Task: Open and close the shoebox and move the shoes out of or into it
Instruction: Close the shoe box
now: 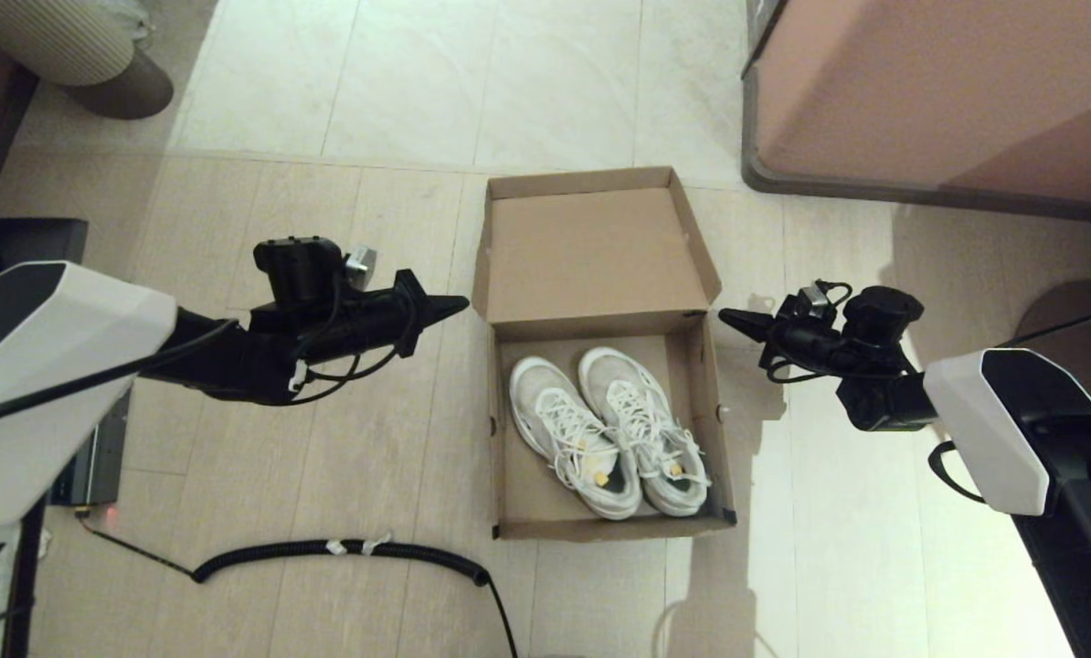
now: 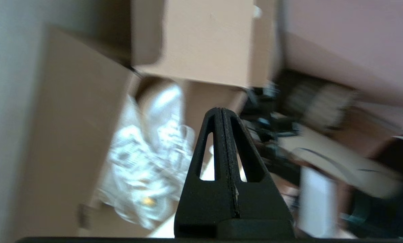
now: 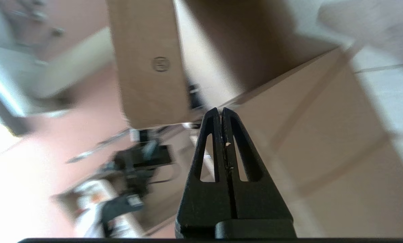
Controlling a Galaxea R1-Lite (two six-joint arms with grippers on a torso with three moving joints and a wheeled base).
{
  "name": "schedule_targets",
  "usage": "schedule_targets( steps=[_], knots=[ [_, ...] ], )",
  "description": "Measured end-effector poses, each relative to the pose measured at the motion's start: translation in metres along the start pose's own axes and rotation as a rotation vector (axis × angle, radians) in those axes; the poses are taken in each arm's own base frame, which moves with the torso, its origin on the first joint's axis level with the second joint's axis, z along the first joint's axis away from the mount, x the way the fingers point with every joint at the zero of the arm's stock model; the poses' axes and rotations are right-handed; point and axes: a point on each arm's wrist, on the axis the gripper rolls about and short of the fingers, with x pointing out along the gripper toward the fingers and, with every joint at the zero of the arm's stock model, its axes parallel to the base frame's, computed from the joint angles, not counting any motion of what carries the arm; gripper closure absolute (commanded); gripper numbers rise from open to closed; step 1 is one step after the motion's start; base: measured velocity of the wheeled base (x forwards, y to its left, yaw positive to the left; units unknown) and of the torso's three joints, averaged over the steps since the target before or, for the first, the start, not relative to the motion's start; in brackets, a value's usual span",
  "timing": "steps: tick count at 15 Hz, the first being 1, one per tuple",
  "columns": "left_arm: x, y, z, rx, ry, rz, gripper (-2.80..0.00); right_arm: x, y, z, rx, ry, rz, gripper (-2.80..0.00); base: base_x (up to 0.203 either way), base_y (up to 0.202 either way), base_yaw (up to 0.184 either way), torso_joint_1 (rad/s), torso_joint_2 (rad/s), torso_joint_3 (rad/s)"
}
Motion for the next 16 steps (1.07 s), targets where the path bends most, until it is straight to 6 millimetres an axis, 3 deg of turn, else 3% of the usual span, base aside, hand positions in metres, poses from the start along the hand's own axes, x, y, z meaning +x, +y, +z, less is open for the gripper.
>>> schedule_targets(
  steps=[4,7,9,12,16],
  knots=[
    [0.020,-0.001,-0.020,0.363,-0.140,0.207,0.00,0.002,0.011,-0.009,-0.275,-0.155,-0.213,0.00,0.000,0.000,0.000,0.000,0.00,0.000],
    [0.032,-0.007,-0.039,0.673,-0.295,0.402,0.00,0.011,0.045,-0.032,-0.502,-0.321,-0.474,0.00,0.000,0.000,0.000,0.000,0.00,0.000],
    [0.031,-0.008,-0.057,0.729,-0.280,0.473,0.00,0.001,0.070,-0.052,-0.584,-0.312,-0.579,0.00,0.000,0.000,0.000,0.000,0.00,0.000],
    [0.029,-0.008,-0.091,0.729,-0.212,0.525,0.00,-0.016,0.097,-0.099,-0.667,-0.158,-0.652,0.00,0.000,0.000,0.000,0.000,0.00,0.000],
    [0.035,-0.018,-0.110,0.736,-0.200,0.508,0.00,-0.032,0.131,-0.150,-0.700,-0.048,-0.637,0.00,0.000,0.000,0.000,0.000,0.00,0.000]
  ],
)
